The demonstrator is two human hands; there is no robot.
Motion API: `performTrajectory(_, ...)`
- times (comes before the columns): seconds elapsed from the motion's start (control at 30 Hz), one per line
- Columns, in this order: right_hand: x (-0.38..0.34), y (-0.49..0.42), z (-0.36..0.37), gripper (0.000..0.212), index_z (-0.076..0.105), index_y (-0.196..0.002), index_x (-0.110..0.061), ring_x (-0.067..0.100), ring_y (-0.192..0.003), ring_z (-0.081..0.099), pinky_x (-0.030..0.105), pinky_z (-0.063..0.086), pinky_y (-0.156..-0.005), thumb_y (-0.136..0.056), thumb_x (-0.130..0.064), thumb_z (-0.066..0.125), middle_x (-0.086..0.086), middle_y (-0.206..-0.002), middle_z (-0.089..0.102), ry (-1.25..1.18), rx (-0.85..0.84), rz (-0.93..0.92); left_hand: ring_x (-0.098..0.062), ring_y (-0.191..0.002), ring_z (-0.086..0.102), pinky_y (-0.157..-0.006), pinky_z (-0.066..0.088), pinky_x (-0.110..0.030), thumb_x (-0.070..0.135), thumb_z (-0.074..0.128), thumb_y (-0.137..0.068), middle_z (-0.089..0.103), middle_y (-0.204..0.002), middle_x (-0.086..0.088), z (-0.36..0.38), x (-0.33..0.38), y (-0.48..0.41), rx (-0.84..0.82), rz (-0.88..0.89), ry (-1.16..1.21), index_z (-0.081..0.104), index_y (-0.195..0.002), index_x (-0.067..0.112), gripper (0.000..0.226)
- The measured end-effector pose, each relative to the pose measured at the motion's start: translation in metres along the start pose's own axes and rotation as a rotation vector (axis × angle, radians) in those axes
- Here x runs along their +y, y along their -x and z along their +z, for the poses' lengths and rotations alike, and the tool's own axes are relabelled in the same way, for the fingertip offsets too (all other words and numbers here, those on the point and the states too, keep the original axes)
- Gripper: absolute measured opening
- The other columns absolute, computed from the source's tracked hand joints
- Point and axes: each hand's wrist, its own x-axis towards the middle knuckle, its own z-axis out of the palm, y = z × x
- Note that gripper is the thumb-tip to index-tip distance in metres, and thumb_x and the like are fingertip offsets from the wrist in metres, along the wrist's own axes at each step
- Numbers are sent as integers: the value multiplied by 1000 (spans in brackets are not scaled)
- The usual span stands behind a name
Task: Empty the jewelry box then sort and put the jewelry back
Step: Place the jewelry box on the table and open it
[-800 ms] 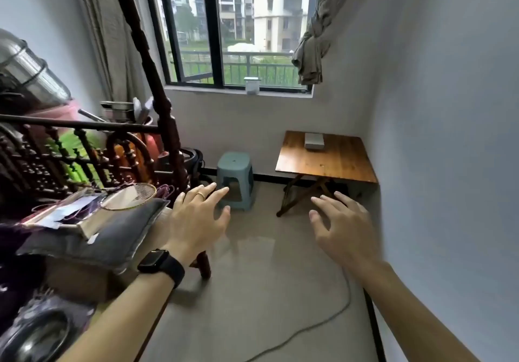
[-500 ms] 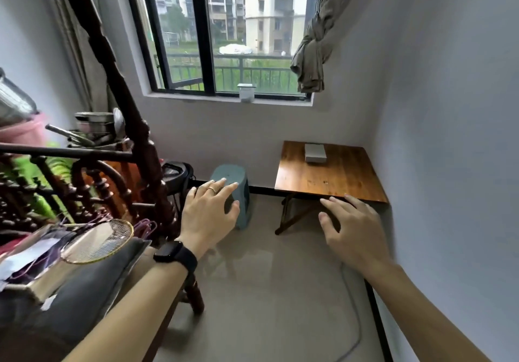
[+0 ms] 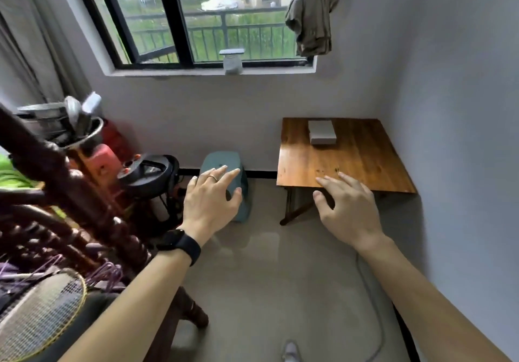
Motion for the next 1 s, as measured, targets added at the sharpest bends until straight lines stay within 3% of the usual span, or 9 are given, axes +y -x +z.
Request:
performTrajectory(0.33, -9, -199, 79, 46, 58, -139, -30, 16, -145, 35, 45, 25, -118, -98, -47, 43, -7, -145, 56, -81, -79, -52, -21, -143, 38, -120, 25, -44, 41, 57, -96, 51, -150, 1, 40, -49, -183, 34, -81, -32, 53, -143, 32, 49)
performTrajectory(0.63, -11, -345, 157, 50, 59, -138, -31, 14, -144, 36, 46, 28, -118, -96, -51, 39, -10, -143, 57, -52, -85, -82, -21, -141, 41, -119, 26, -45, 41, 59, -94, 52, -149, 0, 106, -116, -326, 14, -121, 8, 55, -142, 32, 48)
performTrajectory(0.8, -6, -420, 203, 51, 61, -136, -29, 17, -143, 39, 49, 29, -118, -95, -50, 39, -7, -142, 58, -22, -101, -5, -20, -141, 42, -118, 27, -44, 51, 42, -87, 53, -148, 1, 148, -148, -423, -55, -58, 28, 56, -141, 33, 59)
performTrajectory(1.0, 13, -484, 245, 53, 60, -137, -33, 16, -144, 38, 46, 26, -118, -94, -54, 37, -8, -144, 56, 11, -124, 201, -20, -139, 43, -118, 26, -42, 45, 50, -91, 54, -147, 3, 199, -166, -545, -131, 95, 35, 57, -140, 35, 51)
